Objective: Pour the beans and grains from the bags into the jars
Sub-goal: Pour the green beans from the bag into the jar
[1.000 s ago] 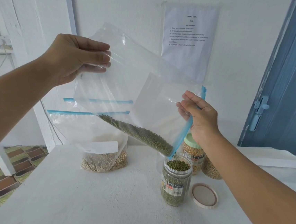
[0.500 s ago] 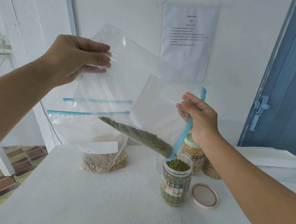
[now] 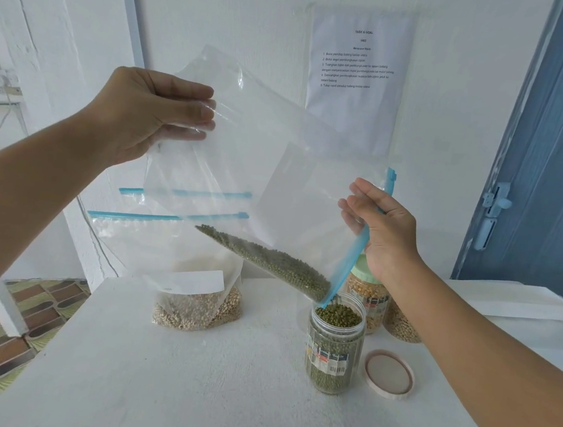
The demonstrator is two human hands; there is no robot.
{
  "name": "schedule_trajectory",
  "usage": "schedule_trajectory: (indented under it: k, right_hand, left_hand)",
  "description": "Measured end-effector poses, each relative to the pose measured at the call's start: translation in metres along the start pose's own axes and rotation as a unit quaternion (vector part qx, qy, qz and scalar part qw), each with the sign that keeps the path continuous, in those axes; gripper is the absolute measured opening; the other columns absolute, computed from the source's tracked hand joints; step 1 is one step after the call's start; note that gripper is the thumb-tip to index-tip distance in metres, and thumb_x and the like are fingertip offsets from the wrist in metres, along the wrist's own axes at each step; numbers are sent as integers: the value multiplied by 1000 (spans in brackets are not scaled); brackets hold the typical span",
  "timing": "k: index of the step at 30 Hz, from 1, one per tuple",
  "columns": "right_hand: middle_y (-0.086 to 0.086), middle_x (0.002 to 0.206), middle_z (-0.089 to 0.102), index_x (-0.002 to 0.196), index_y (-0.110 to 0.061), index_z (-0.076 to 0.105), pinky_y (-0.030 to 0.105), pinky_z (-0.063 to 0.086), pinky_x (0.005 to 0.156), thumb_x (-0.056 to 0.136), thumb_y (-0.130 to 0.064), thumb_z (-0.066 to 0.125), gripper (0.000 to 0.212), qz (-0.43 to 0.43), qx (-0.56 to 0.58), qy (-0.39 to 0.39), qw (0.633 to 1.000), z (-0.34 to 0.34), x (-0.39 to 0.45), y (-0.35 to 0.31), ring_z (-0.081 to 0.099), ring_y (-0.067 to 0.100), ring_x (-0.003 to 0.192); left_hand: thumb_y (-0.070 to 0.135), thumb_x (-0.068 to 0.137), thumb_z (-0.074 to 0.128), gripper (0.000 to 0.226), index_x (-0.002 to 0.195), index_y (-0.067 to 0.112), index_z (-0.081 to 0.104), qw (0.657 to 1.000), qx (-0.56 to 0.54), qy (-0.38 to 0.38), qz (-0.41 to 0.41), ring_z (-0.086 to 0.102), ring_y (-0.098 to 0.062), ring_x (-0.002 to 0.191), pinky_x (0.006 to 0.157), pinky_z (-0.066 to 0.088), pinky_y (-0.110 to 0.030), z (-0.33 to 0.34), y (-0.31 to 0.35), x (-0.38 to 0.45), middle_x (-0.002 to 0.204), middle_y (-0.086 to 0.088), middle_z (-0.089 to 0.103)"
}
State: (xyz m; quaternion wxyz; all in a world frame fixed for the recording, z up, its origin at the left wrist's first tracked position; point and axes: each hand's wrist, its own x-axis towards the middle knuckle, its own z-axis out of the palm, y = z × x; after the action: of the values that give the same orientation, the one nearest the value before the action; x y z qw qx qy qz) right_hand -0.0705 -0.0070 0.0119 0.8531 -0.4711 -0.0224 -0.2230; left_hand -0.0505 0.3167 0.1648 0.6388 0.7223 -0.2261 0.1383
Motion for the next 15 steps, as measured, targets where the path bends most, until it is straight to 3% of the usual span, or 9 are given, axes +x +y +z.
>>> schedule_trajectory:
  k: [15]
  right_hand:
    - [6, 115, 77, 111, -8, 77, 32, 62, 86, 87, 6, 76, 28, 5, 16, 11, 1000, -6, -3, -1, 77, 28, 96]
  left_hand:
    - [1, 77, 84, 37, 113, 3, 76, 1000, 0, -3, 0, 78, -29, 95, 84, 64, -35, 6, 1, -1, 108, -14, 79]
